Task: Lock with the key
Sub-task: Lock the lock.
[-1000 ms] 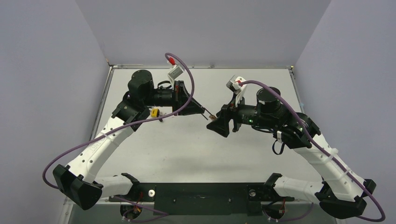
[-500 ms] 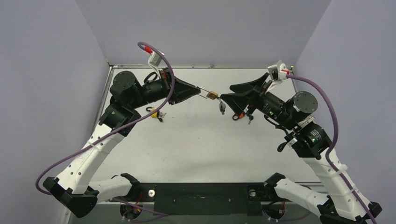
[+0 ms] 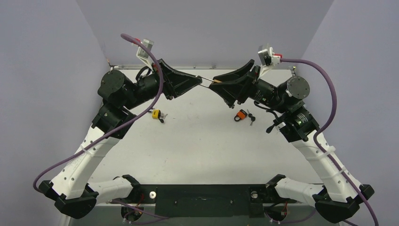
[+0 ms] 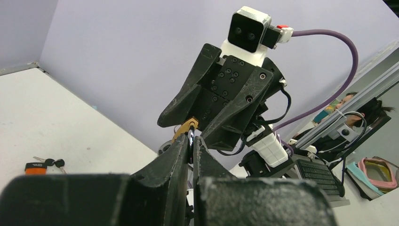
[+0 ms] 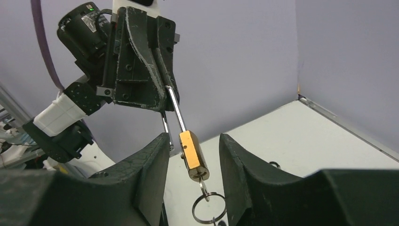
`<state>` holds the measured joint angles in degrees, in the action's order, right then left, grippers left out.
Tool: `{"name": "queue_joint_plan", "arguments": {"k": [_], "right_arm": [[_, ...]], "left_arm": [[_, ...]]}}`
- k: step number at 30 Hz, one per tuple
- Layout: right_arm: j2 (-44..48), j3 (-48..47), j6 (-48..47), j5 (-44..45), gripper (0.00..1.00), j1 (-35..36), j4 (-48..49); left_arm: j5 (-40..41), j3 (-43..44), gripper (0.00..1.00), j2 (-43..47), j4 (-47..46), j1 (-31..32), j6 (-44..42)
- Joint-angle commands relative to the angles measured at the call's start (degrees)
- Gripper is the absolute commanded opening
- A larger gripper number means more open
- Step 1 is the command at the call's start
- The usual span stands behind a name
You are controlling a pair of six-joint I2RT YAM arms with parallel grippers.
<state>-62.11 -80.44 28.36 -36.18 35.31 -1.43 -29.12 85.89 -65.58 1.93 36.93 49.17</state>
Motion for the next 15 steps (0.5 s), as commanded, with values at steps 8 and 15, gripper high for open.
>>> {"name": "queue_joint_plan", "arguments": {"k": [8, 15], "right_arm": [[3.98, 1.8, 6.79, -8.48, 0.36, -0.01, 11.79], [3.88, 1.98, 8.65, -10.01, 0.35, 0.32, 13.02]], "left_arm": [[4.52, 3.64, 0.0, 1.61, -2.02, 1.19, -0.04], [5.13, 3.59, 0.0, 2.05, -2.28, 1.86, 0.03]]}}
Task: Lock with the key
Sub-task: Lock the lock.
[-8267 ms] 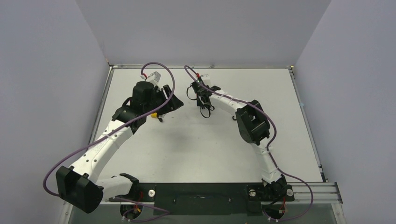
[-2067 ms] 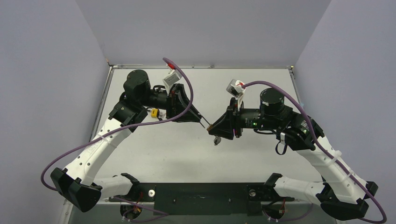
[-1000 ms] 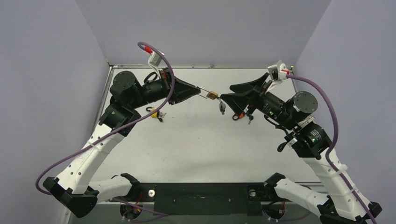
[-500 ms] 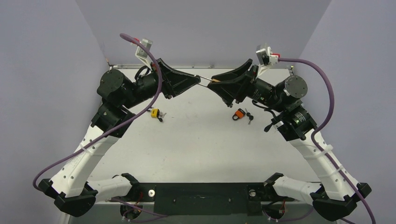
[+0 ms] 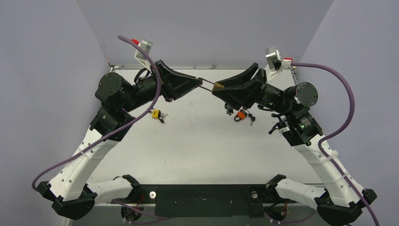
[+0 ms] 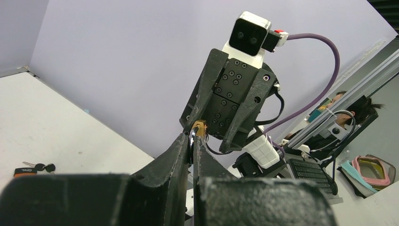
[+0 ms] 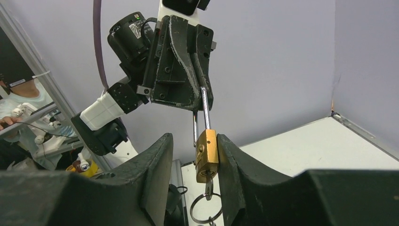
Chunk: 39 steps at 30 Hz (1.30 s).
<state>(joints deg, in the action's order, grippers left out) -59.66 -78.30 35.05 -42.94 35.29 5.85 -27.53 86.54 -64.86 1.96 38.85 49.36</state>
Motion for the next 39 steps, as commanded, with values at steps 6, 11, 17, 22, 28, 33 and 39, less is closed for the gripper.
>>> {"name": "queue_joint_plan", "arguments": {"k": [6, 11, 17, 22, 28, 33, 39], "right_arm": [[1.48, 1.07, 2.34, -2.69, 0.33, 0.35, 5.88], [1.61, 1.73, 2.41, -2.25, 0.31, 0.4, 5.93], [1.63, 2.11, 2.3, -1.92, 0.29, 0.3, 5.43], [1.24, 1.88, 1.87, -1.53, 0.29, 0.35, 4.51], [1.08, 1.92, 1.17, -0.66, 0.41, 0.32, 3.72], [0.88, 1.65, 0.78, 0.31, 0.48, 0.27, 2.98], [0.77, 1.58, -0.08, 0.97, 0.43, 0.22, 2.12]], "left_arm": [[3.71, 2.87, 0.0, 1.92, -2.16, -0.07, -0.41], [3.55, 3.08, 0.0, 2.15, -2.09, -0.02, -0.66], [3.49, 3.03, 0.0, 2.4, -2.09, 0.01, -1.07], [3.09, 3.19, 0.0, 2.47, -2.04, 0.01, -1.27], [2.84, 3.33, 0.0, 2.79, -2.05, 0.45, -2.17], [2.91, 3.41, 0.0, 2.88, -2.02, 0.88, -2.89], [3.2, 3.59, 0.0, 2.9, -2.05, 1.0, -3.25]]}}
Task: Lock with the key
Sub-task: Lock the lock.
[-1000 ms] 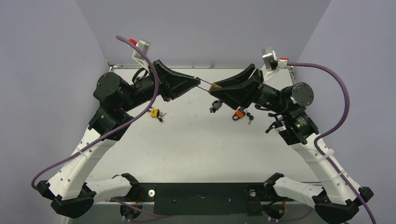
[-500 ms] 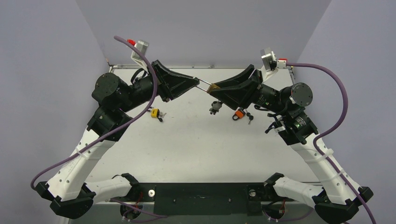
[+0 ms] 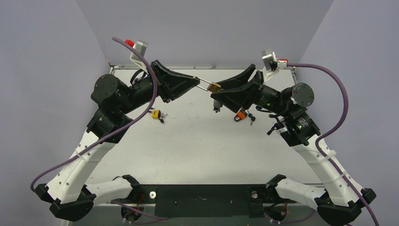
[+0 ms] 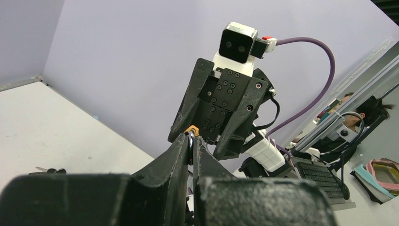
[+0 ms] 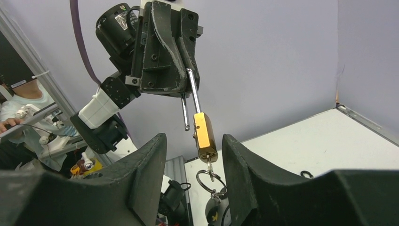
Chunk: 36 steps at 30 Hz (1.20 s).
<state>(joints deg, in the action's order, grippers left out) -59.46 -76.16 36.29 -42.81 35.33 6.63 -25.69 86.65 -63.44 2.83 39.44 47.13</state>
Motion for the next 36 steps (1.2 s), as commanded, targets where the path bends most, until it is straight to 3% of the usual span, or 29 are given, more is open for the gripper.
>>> {"name": "queue_joint_plan", "arguments": {"k": [1, 13, 21, 27, 32, 36], "right_arm": [[0.58, -0.39, -1.1, 0.77, 0.39, 0.18, 1.48], [1.35, 0.1, 0.83, 0.45, 0.24, 0.26, 3.79], [1.84, -0.05, 2.06, 0.3, 0.0, 0.22, 3.76], [2.14, -0.2, 3.23, -1.88, 0.0, 0.23, 2.61], [1.56, 1.75, 10.3, -6.0, 0.0, 0.54, 10.95], [1.27, 2.22, 11.35, -6.72, 0.0, 1.17, 11.28]], "left_arm": [[1.53, 3.46, 0.0, 1.52, -2.96, 0.44, -1.07], [1.86, 2.78, 0.0, 1.27, -2.92, 0.67, -1.07], [1.53, 1.98, 0.0, 1.49, 0.12, 0.93, -2.46], [0.72, -0.08, 0.0, 3.21, 3.48, 0.97, -5.29], [-0.51, -1.02, 0.0, 3.99, 4.34, 1.34, -7.45], [-1.03, -1.35, 0.0, 3.96, 4.99, 1.85, -8.67]]}}
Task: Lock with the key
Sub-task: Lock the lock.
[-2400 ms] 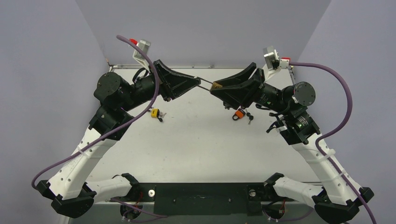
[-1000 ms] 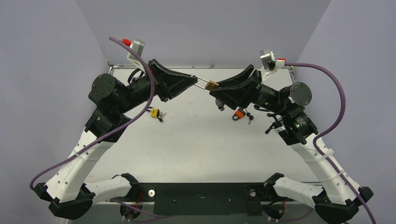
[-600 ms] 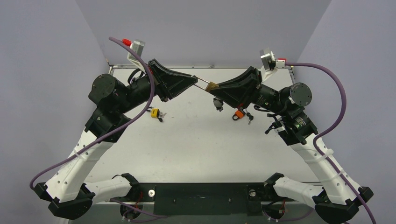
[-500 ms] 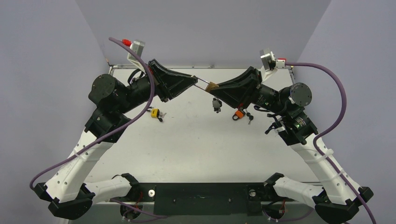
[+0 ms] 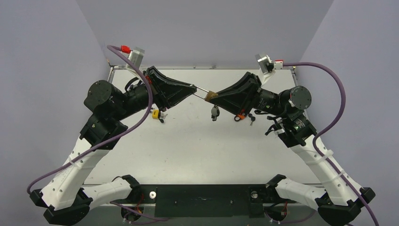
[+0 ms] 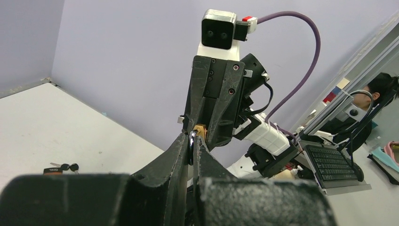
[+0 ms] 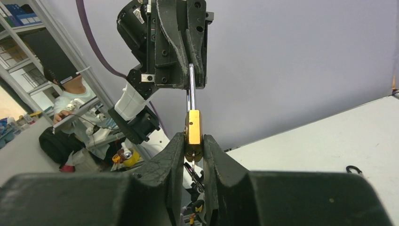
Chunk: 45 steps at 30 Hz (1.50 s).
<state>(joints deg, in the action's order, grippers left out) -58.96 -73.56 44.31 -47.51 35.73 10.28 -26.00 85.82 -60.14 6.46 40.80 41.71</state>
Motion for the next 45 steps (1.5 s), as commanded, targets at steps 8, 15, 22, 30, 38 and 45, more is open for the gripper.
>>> {"name": "queue_joint_plan", "arguments": {"k": [8, 15, 22, 30, 38, 45], "right_arm": [[-1.25, -2.49, 1.51, -1.05, 0.0, 3.23, 4.49], [-2.01, -4.24, -0.84, 3.03, 0.0, 3.47, 1.52], [-3.56, -5.67, 2.42, 2.57, 0.0, 3.89, 5.59], [-3.84, -5.27, 3.68, 2.58, 0.0, 3.94, 7.72], [-4.34, -6.36, 4.62, 2.94, 0.0, 4.57, 8.26], [-5.29, -9.94, -5.44, 8.58, 0.0, 6.8, -4.11]], "left_arm": [[0.67, -0.76, 0.0, -0.12, 2.89, 4.22, -6.34], [3.39, -1.77, 0.0, -0.52, 4.42, 8.05, -8.18], [6.53, -4.59, 0.0, 0.03, 4.94, 8.94, -9.13], [8.46, -5.49, 0.0, -0.24, 5.47, 10.22, -10.93], [11.39, -6.3, 0.0, -1.25, 6.93, 12.11, -13.67], [10.71, -5.89, 0.0, -2.84, 6.92, 14.87, -13.29]]}}
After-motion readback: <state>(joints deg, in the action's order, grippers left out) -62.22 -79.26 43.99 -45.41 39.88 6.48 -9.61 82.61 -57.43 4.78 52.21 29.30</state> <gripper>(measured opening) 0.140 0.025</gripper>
